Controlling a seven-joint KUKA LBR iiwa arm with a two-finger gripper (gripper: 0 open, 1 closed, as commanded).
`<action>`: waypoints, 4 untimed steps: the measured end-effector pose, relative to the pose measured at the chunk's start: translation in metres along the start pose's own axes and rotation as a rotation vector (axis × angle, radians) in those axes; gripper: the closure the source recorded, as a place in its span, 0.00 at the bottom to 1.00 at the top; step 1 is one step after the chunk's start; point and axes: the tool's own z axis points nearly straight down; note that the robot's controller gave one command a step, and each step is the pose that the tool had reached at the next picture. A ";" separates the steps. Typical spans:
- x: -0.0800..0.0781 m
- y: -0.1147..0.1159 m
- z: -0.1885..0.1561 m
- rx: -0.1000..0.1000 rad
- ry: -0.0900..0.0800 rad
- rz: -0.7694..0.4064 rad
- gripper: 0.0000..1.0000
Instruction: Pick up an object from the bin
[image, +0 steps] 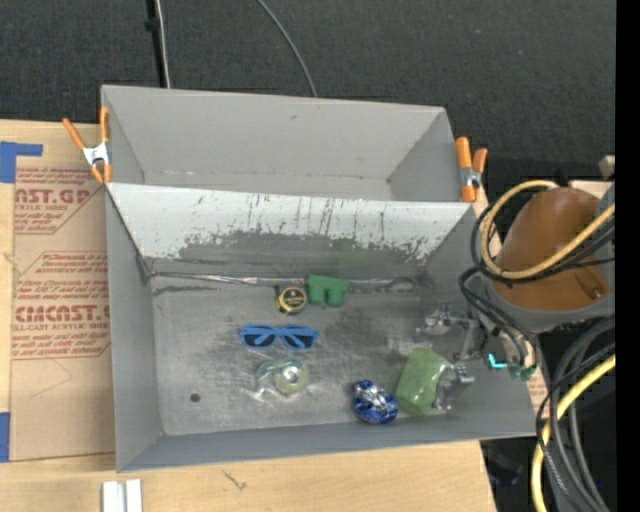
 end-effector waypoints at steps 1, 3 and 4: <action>0.002 0.020 0.063 -0.001 -0.006 0.290 0.00; -0.021 0.094 0.054 0.002 -0.010 -0.465 0.00; -0.023 0.119 0.065 0.007 -0.010 -0.889 0.00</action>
Offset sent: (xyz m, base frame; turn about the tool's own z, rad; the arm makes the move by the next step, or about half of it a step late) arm -0.0023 0.0185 -0.0615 0.2911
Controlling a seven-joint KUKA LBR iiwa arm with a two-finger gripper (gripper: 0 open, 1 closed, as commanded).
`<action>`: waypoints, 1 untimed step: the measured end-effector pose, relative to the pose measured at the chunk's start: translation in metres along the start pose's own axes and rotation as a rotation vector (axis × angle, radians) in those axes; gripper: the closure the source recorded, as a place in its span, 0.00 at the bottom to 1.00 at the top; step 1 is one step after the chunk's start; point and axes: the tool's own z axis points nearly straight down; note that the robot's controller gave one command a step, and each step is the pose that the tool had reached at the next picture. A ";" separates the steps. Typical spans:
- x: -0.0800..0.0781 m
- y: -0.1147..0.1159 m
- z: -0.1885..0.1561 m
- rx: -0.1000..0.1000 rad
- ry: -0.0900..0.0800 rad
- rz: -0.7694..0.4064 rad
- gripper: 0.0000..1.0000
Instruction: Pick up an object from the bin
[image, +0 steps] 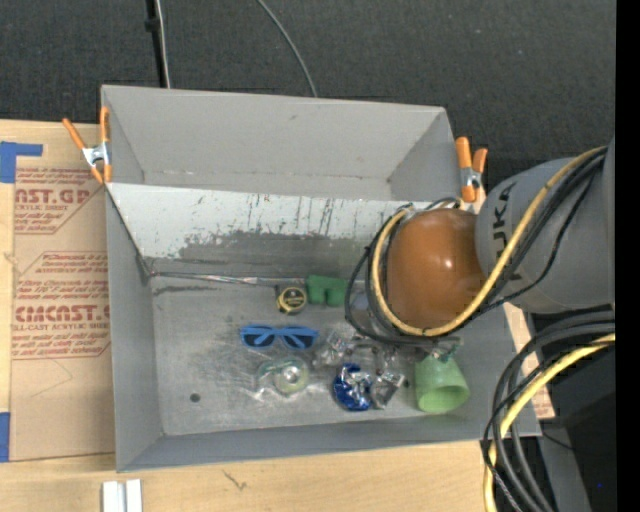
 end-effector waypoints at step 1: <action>-0.002 0.000 -0.001 0.002 -0.005 0.000 1.00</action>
Offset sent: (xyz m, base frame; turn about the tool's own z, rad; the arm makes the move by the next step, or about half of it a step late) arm 0.0000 0.0000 0.0000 0.0000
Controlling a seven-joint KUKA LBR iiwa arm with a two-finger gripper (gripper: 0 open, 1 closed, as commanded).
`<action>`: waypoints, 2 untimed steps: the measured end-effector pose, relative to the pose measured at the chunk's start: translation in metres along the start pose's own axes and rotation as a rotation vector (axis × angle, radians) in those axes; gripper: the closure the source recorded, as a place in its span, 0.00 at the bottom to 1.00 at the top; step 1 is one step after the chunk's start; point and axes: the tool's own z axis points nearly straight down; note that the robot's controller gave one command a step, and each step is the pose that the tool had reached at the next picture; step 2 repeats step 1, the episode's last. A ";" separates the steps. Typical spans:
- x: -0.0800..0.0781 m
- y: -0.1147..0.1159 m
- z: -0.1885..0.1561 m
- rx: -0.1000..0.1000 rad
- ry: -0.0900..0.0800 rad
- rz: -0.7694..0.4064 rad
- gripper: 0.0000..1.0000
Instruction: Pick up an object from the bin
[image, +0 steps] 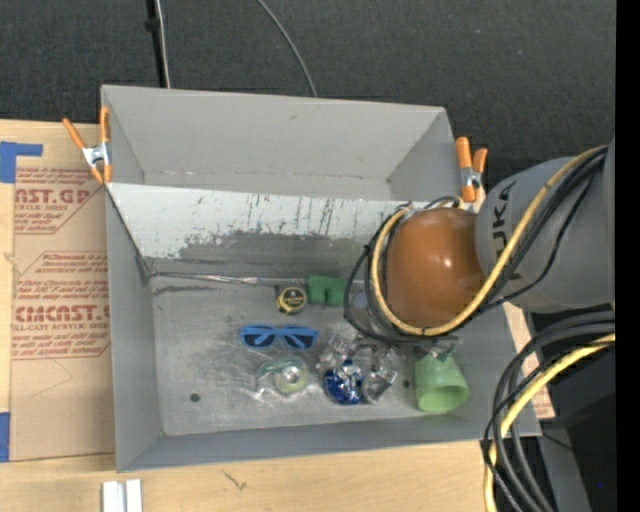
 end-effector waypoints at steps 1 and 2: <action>-0.005 0.019 -0.151 -0.001 0.002 -0.271 1.00; -0.005 0.019 -0.151 -0.001 0.002 -0.271 1.00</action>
Offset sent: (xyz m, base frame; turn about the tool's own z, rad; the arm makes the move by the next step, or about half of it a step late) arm -0.0146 0.0142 0.1477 -0.2719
